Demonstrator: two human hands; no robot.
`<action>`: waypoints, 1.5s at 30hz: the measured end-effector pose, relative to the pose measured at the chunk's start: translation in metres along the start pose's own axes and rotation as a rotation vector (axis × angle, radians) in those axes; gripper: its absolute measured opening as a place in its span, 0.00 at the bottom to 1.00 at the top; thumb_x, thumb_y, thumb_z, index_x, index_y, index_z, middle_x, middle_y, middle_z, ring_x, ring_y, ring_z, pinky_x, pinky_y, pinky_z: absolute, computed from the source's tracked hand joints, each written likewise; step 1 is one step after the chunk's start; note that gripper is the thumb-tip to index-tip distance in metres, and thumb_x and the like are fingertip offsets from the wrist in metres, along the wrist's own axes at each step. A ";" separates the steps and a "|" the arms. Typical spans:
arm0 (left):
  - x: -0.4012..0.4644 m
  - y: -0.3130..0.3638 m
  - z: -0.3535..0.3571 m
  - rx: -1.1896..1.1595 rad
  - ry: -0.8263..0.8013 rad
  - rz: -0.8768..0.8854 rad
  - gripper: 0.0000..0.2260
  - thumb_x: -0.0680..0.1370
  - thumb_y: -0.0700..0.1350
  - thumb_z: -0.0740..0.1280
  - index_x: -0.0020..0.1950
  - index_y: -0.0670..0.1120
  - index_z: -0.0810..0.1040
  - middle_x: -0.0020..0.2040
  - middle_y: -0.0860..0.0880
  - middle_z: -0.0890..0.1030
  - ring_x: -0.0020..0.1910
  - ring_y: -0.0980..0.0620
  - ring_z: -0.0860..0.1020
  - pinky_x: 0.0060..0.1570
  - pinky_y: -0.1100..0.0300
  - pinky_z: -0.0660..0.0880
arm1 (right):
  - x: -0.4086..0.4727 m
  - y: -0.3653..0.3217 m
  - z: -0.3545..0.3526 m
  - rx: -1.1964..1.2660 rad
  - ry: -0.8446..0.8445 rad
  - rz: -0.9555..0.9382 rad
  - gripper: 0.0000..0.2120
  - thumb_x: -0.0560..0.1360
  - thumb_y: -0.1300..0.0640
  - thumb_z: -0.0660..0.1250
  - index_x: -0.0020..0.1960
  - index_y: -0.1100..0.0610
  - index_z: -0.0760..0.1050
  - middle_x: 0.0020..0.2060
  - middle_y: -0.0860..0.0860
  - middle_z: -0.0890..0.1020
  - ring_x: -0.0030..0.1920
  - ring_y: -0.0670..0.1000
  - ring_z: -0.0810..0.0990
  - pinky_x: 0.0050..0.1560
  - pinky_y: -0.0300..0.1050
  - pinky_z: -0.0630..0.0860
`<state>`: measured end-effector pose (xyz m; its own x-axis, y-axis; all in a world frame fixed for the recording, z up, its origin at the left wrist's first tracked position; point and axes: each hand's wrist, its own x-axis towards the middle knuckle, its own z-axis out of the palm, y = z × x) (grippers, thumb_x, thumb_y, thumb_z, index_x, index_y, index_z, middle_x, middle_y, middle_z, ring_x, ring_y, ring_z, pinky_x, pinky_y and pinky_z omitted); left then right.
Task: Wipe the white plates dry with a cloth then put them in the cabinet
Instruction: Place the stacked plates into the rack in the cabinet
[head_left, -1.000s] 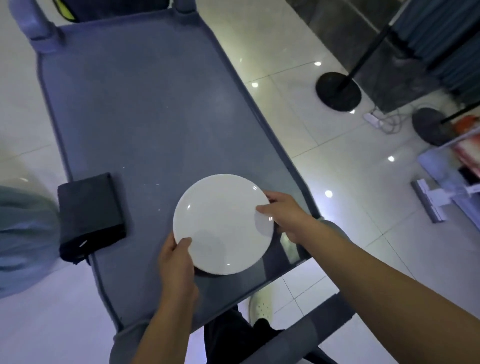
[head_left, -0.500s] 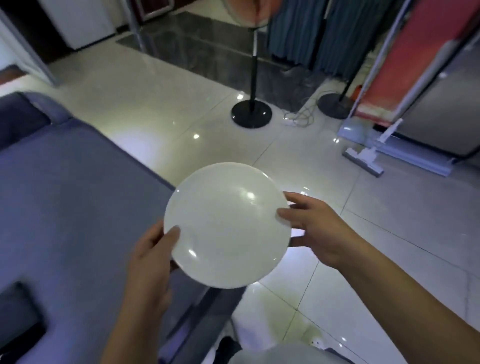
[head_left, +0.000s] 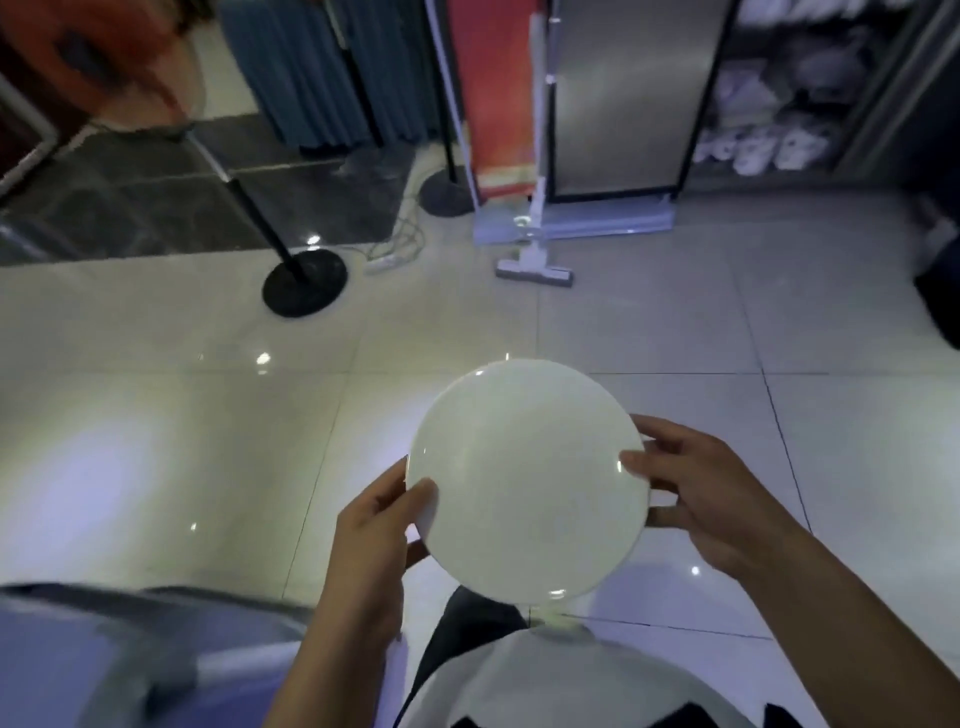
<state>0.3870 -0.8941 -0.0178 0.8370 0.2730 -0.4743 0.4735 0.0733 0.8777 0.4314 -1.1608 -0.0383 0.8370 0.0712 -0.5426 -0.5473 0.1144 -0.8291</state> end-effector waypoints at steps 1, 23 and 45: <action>0.009 0.008 0.017 0.035 -0.045 -0.011 0.14 0.81 0.37 0.65 0.54 0.52 0.87 0.51 0.48 0.87 0.48 0.50 0.82 0.39 0.60 0.79 | 0.007 -0.002 -0.015 0.041 0.008 0.002 0.16 0.77 0.65 0.68 0.61 0.51 0.82 0.49 0.59 0.85 0.46 0.56 0.85 0.41 0.53 0.82; 0.370 0.217 0.542 0.347 -0.789 -0.054 0.17 0.80 0.36 0.66 0.61 0.54 0.85 0.54 0.51 0.87 0.55 0.48 0.84 0.41 0.57 0.82 | 0.250 -0.235 -0.346 0.295 0.708 -0.047 0.19 0.75 0.68 0.68 0.62 0.53 0.81 0.50 0.63 0.83 0.47 0.57 0.84 0.43 0.53 0.83; 0.726 0.460 0.979 0.192 -0.580 0.012 0.24 0.64 0.40 0.75 0.60 0.51 0.85 0.54 0.48 0.87 0.52 0.47 0.85 0.43 0.53 0.83 | 0.730 -0.611 -0.689 0.223 0.472 -0.078 0.18 0.75 0.68 0.70 0.58 0.49 0.83 0.47 0.54 0.86 0.46 0.53 0.85 0.40 0.47 0.81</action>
<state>1.4814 -1.6007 -0.0247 0.8297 -0.2983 -0.4718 0.4593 -0.1156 0.8808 1.3746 -1.8617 -0.0209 0.7546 -0.3939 -0.5248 -0.4266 0.3130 -0.8485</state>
